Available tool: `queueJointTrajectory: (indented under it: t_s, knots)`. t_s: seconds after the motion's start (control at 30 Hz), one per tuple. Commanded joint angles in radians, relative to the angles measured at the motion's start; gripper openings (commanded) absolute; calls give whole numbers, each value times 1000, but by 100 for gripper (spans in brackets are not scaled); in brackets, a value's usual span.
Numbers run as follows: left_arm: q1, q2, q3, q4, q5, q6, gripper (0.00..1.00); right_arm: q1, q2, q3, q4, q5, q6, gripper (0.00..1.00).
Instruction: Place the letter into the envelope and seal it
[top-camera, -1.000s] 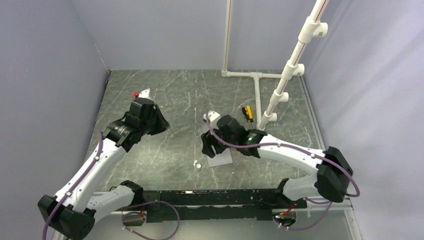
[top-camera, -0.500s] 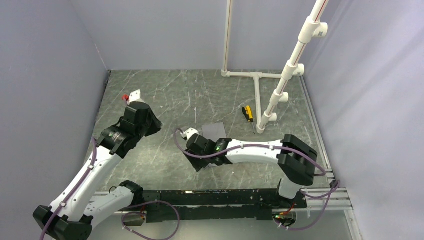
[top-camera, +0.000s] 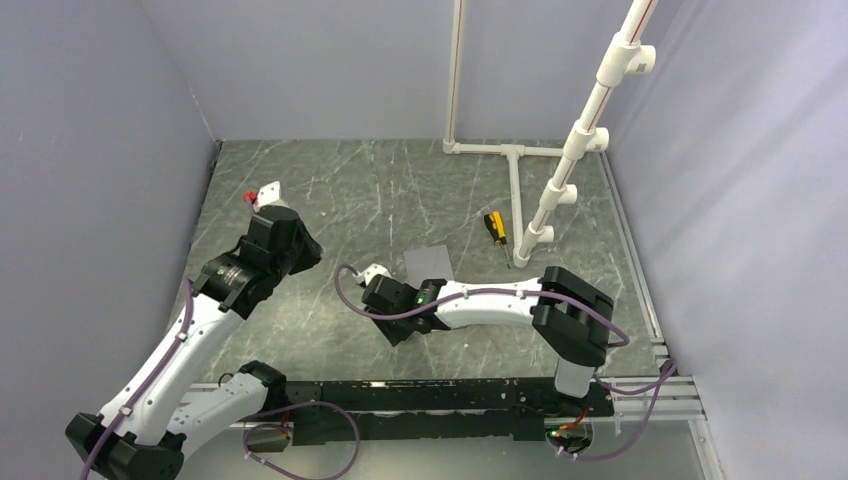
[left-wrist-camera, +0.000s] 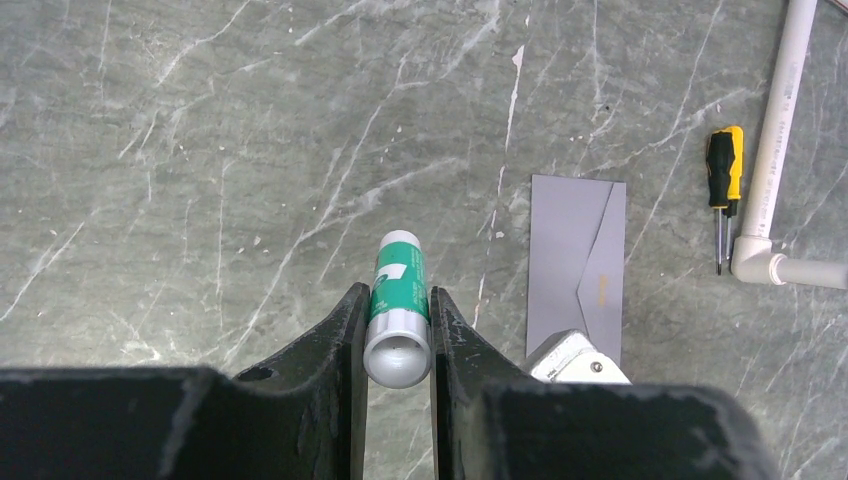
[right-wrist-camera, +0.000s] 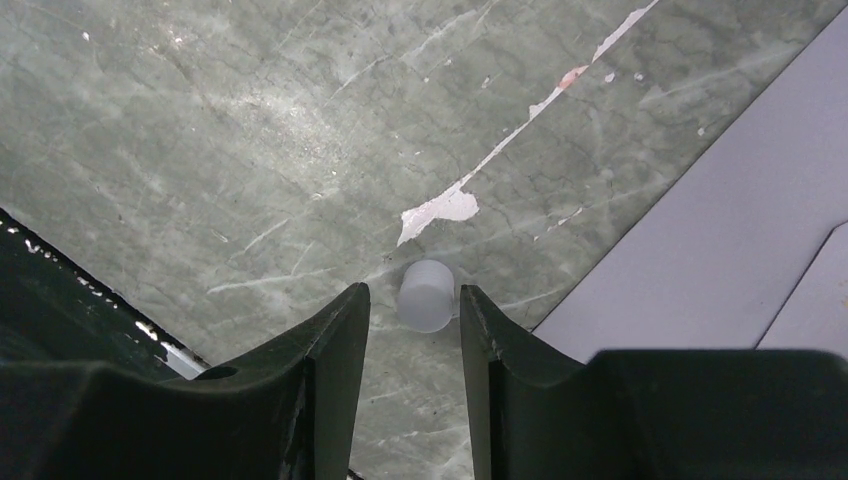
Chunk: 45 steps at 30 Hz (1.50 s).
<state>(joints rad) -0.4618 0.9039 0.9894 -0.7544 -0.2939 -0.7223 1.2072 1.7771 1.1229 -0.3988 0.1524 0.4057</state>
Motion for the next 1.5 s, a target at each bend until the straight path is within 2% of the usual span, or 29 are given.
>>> queueJointTrajectory:
  t_s: [0.0,0.17,0.57,0.8,0.97,1.17,1.3,1.47]
  knots:
    - [0,-26,-4,6,-27,3,2,6,9,41,-29,3,22,42]
    - [0,-30,-6,3,-28,2,2,6,21,36,-31,5,25,40]
    - [1,-37,-8,2,-18,-3,2,6,5,15,10,24,45,13]
    - [1,-28,-13,54,73,47,2,-23,-174,-56,107,28,44,5]
    - [0,2,-28,145,292,107,2,-164,-407,-192,283,-136,76,3]
    - [3,24,-17,323,661,103,2,-390,-705,-324,524,-398,191,1]
    - [3,61,26,415,871,35,2,-453,-811,-320,613,-464,270,1]
    - [3,71,47,527,1034,-27,2,-457,-846,-267,598,-493,273,1]
